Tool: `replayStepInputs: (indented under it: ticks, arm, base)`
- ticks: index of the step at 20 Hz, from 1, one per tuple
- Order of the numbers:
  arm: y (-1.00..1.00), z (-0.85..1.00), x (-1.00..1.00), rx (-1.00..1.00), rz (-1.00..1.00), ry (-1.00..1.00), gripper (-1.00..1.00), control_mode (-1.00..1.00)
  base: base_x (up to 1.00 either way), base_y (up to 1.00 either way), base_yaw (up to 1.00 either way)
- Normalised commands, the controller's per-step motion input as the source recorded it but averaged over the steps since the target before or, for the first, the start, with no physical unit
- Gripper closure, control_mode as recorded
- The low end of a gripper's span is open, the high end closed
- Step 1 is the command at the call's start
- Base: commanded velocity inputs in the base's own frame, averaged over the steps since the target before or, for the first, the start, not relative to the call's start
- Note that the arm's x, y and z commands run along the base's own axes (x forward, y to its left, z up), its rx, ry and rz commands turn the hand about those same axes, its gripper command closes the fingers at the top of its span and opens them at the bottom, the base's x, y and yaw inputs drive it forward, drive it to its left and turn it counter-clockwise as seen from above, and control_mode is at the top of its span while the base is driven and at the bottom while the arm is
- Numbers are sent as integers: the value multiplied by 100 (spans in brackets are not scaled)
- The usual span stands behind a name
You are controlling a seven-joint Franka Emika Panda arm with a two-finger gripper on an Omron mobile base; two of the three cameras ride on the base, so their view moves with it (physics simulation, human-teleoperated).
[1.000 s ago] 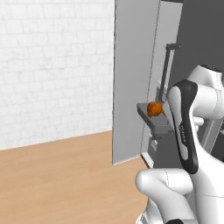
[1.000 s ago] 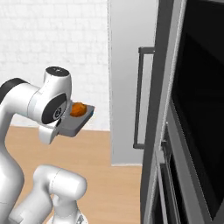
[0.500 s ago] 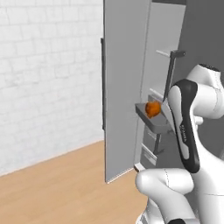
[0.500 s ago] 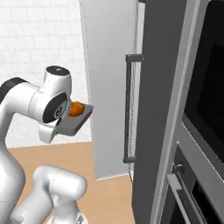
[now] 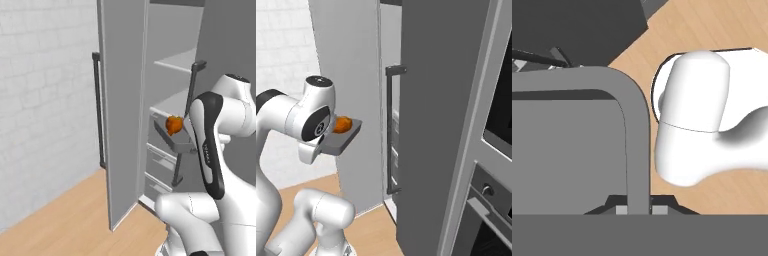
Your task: Take the meat container that has the chicken drumstick and place it on the second highest rack of the freezer. Then take the vegetable container that has the lime and tomato and place it on the highest rack of the freezer.
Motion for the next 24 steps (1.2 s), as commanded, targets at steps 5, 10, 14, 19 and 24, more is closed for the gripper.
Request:
replayStepInputs:
  ticks: [5,10,14,19,24]
  arm:
    - [0,0,0,0,0,0,100,100]
    - [0,0,0,0,0,0,100,100]
    - [0,0,0,0,0,0,100,100]
    - [0,0,0,0,0,0,100,100]
    - [0,0,0,0,0,0,100,100]
  base:
    - [28,39,-52]
    - [34,59,-43]
    - [32,52,-37]
    - [36,38,-33]
    - [21,43,-32]
